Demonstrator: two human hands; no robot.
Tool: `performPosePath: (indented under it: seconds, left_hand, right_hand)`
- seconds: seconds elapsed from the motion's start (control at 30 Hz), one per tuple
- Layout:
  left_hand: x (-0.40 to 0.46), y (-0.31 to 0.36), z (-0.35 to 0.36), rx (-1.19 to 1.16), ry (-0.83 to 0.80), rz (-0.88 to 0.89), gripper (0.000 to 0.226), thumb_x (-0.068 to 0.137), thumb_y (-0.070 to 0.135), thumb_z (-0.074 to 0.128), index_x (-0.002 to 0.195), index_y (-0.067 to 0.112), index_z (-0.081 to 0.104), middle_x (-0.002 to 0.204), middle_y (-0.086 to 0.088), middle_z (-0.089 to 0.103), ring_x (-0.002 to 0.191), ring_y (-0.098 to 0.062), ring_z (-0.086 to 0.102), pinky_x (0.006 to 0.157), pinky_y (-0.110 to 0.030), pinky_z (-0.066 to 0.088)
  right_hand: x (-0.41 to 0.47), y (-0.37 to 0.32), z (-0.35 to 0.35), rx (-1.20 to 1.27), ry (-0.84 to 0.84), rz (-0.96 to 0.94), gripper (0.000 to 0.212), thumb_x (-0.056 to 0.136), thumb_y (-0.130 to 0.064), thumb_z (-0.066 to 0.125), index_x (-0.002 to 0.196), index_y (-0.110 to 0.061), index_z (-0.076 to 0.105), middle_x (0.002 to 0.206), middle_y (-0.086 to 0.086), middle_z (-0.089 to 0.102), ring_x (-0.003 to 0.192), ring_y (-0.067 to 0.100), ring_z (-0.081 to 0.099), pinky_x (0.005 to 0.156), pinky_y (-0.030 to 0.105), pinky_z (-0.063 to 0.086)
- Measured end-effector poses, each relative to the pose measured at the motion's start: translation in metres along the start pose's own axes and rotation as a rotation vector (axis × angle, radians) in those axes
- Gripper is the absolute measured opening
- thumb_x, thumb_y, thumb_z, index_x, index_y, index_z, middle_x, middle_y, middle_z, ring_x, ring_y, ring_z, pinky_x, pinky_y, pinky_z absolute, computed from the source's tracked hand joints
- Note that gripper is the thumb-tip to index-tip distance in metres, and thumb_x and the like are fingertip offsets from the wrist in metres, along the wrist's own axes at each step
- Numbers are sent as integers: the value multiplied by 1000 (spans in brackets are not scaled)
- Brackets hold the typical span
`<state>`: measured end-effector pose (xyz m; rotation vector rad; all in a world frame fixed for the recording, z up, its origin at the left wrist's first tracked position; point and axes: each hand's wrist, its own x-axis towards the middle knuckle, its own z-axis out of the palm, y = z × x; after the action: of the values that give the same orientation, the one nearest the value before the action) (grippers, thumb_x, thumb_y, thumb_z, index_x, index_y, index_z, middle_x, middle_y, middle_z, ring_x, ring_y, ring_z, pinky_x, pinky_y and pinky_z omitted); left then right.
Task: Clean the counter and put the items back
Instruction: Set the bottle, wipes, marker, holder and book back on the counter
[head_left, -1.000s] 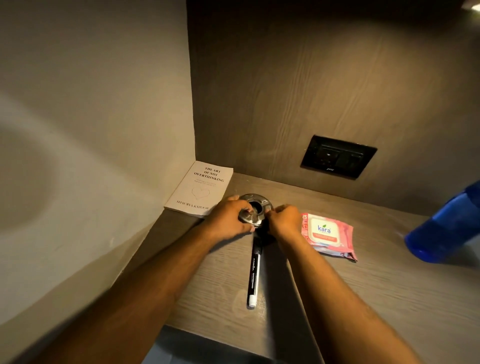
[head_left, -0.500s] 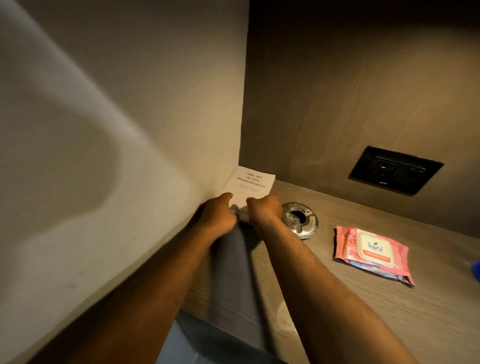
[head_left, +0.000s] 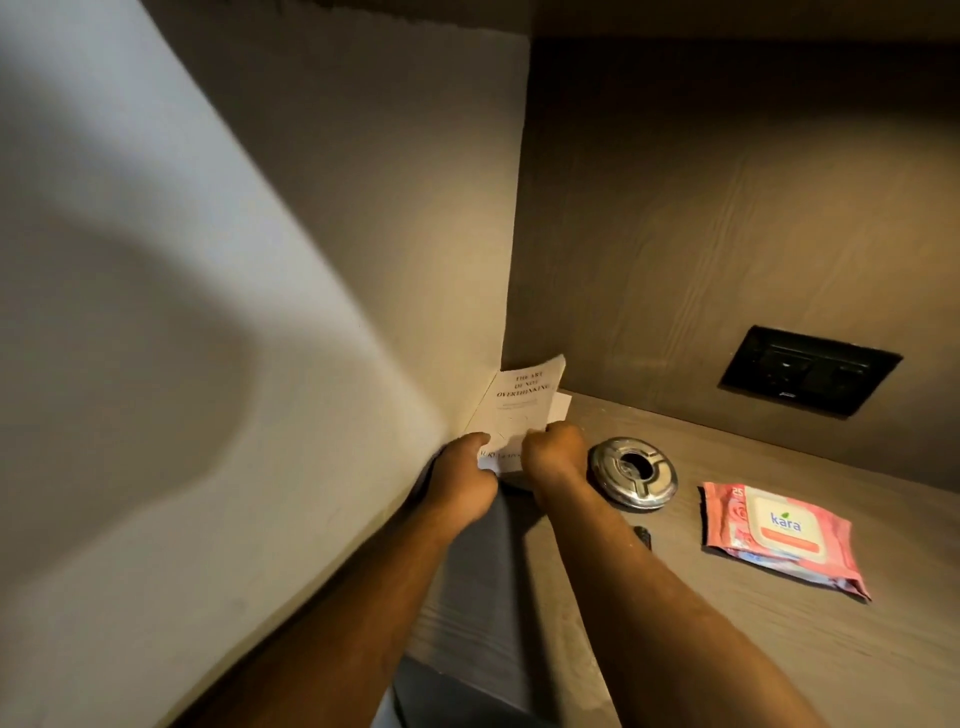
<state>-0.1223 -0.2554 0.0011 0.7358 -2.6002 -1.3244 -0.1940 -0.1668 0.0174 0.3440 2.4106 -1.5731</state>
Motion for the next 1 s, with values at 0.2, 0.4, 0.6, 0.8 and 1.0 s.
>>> performPosePath:
  seconds: [0.2, 0.4, 0.6, 0.8, 1.0]
  left_hand:
    - [-11, 18, -5, -477, 104, 7, 32, 95, 21, 52, 127, 21, 52, 124, -3, 62, 106, -22, 59, 83, -33, 52]
    - [-64, 93, 23, -864, -187, 79, 33, 96, 9, 49, 123, 27, 54, 106, -1, 69, 82, -16, 68, 46, -24, 50]
    - [-165, 131, 118, -715, -547, 135, 35, 92, 11, 56, 123, 28, 53, 110, 5, 69, 83, -14, 72, 49, -22, 51]
    - [-240, 136, 213, -357, -676, 226, 52, 79, 16, 75, 125, 28, 54, 123, 6, 65, 109, -12, 62, 91, -34, 54]
    - [-274, 145, 262, 0, -503, 342, 72, 62, 46, 83, 126, 30, 52, 126, 8, 61, 109, -12, 57, 89, -34, 53]
  right_hand:
    - [-41, -10, -45, 346, -26, -203, 18, 99, -17, 49, 83, -19, 58, 91, 6, 66, 74, 16, 62, 59, 28, 51]
    - [-80, 12, -154, 321, 208, -316, 20, 94, -13, 52, 77, -7, 62, 87, 16, 69, 82, 29, 66, 70, 45, 56]
    - [-108, 111, -275, 159, 552, -226, 21, 98, -28, 49, 106, -15, 63, 108, 10, 64, 83, 22, 70, 62, 36, 60]
    - [-125, 223, -356, -37, 637, -63, 24, 99, -30, 49, 111, -13, 58, 117, 13, 61, 92, 26, 67, 70, 38, 61]
    - [-117, 266, -389, -287, 618, -54, 27, 99, -30, 48, 110, -9, 60, 118, 11, 57, 100, 25, 61, 84, 40, 56]
